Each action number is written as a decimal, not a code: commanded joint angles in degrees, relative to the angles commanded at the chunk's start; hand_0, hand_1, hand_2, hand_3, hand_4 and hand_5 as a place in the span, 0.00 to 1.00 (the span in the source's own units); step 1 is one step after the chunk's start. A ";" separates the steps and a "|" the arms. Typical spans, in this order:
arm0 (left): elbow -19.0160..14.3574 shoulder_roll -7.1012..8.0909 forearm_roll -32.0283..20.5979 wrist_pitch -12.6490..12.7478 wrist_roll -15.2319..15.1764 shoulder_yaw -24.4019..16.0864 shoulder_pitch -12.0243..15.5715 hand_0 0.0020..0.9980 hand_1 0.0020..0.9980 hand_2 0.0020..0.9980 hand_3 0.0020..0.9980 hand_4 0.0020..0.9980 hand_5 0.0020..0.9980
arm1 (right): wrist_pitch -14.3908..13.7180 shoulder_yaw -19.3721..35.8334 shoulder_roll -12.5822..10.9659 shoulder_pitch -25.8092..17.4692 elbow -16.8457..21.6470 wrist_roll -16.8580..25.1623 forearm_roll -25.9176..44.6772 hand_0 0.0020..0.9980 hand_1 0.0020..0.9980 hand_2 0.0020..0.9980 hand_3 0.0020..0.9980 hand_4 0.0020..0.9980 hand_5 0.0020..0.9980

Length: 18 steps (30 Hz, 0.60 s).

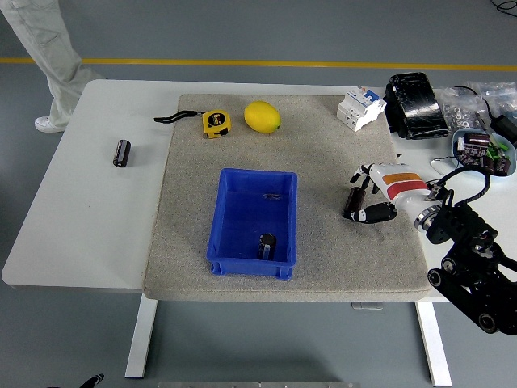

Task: Pick up the battery,place it into the box

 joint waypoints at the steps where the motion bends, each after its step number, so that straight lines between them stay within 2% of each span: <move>1: 0.00 0.00 0.04 0.01 0.00 -0.04 0.01 0.75 0.74 0.88 0.86 0.82 0.88 | -0.08 -0.02 0.00 0.03 -0.08 0.04 -0.04 0.25 0.39 0.49 0.61 1.00 0.37; 3: 0.00 0.00 0.25 0.02 0.02 -0.19 0.04 0.75 0.74 0.88 0.86 0.82 0.88 | -0.21 -0.12 0.00 0.08 -0.37 0.22 -0.11 0.25 0.39 0.49 0.61 1.00 0.37; 4: 0.00 0.00 0.31 0.00 0.02 -0.22 0.05 0.75 0.74 0.88 0.86 0.82 0.88 | -0.28 -0.18 -0.02 0.09 -0.49 0.31 -0.11 0.25 0.38 0.47 0.55 1.00 0.36; 18: -0.01 0.12 1.49 -0.06 -0.01 -1.19 0.14 0.75 0.74 0.88 0.86 0.82 0.88 | -1.83 0.19 -0.44 -0.03 0.40 0.80 -1.25 0.24 0.37 0.46 0.51 1.00 0.33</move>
